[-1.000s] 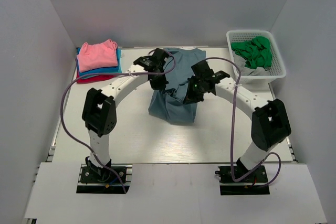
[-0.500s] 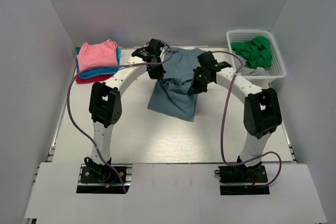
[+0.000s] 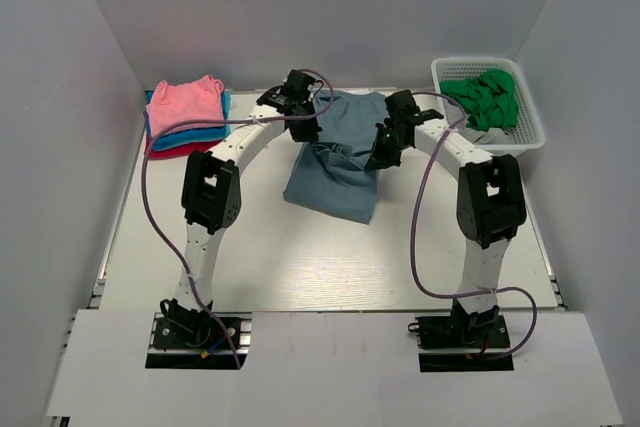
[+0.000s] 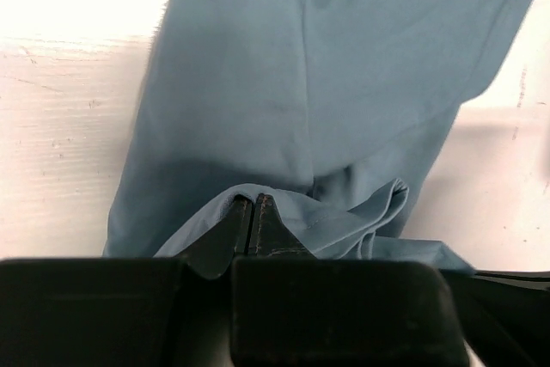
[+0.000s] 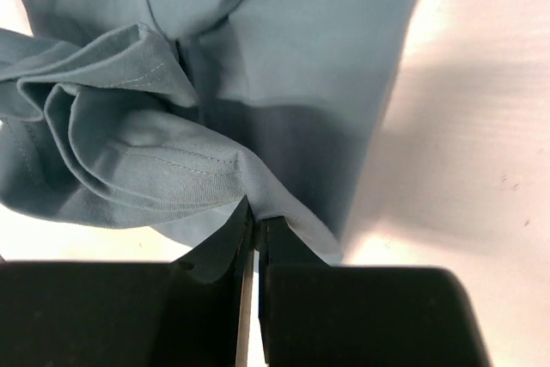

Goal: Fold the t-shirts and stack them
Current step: Fold the folded rectangular tshirt in 1/3 of the way

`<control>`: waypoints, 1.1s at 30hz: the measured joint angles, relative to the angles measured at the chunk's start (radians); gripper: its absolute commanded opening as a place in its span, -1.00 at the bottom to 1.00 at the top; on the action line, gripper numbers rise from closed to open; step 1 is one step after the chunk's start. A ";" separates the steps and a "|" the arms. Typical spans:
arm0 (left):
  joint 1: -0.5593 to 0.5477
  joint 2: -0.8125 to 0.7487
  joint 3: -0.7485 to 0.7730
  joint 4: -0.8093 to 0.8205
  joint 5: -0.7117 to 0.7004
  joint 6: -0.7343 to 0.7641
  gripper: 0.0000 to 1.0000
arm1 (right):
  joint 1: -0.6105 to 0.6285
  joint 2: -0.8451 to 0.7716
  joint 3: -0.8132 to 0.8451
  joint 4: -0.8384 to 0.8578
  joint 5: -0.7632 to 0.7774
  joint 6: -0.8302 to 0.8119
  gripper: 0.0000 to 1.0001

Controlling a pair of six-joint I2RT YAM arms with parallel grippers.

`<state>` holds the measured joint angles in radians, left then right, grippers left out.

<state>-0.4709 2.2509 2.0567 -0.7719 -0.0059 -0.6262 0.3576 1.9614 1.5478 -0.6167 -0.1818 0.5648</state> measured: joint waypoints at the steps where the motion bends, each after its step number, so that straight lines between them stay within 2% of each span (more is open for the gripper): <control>1: 0.002 0.005 0.002 0.006 0.002 0.002 -0.97 | -0.006 0.006 0.006 0.001 0.000 -0.001 -1.00; 13: 0.037 0.041 0.005 0.035 0.024 0.010 -0.95 | -0.044 0.113 0.087 0.043 -0.037 -0.008 -1.00; 18: 0.042 0.069 0.013 0.050 0.044 0.011 -0.68 | -0.051 0.151 0.100 0.051 -0.064 -0.006 -1.00; 19: 0.045 0.077 0.014 0.049 0.045 0.012 -0.61 | -0.052 0.157 0.102 0.055 -0.066 -0.005 -0.91; 20: 0.046 0.084 0.016 0.050 0.047 0.013 -0.36 | -0.053 0.161 0.102 0.056 -0.068 -0.003 -0.75; 21: 0.047 0.092 0.019 0.050 0.048 0.014 0.59 | -0.056 0.163 0.103 0.058 -0.069 0.000 -0.31; 22: 0.049 0.100 0.026 0.047 0.048 0.023 0.99 | -0.058 0.167 0.108 0.057 -0.070 0.006 -0.11; 23: 0.051 0.109 0.039 0.043 0.049 0.021 0.99 | -0.061 0.170 0.116 0.059 -0.072 0.011 0.16; 24: 0.053 0.119 0.057 0.039 0.051 0.018 0.99 | -0.064 0.173 0.126 0.059 -0.074 0.012 0.52; 25: 0.055 0.129 0.074 0.037 0.051 0.019 0.99 | -0.067 0.174 0.137 0.060 -0.076 0.014 0.73; 26: 0.058 0.138 0.095 0.035 0.052 0.021 0.99 | -0.071 0.174 0.147 0.060 -0.077 0.014 0.81; 33: 0.083 0.126 0.110 0.023 0.052 0.041 0.99 | -0.079 0.153 0.191 0.072 -0.116 -0.007 0.81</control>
<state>-0.3882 2.3764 2.1666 -0.7490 0.0460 -0.5850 0.2790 2.1147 1.7386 -0.5446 -0.2974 0.5579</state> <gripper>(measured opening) 0.993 0.904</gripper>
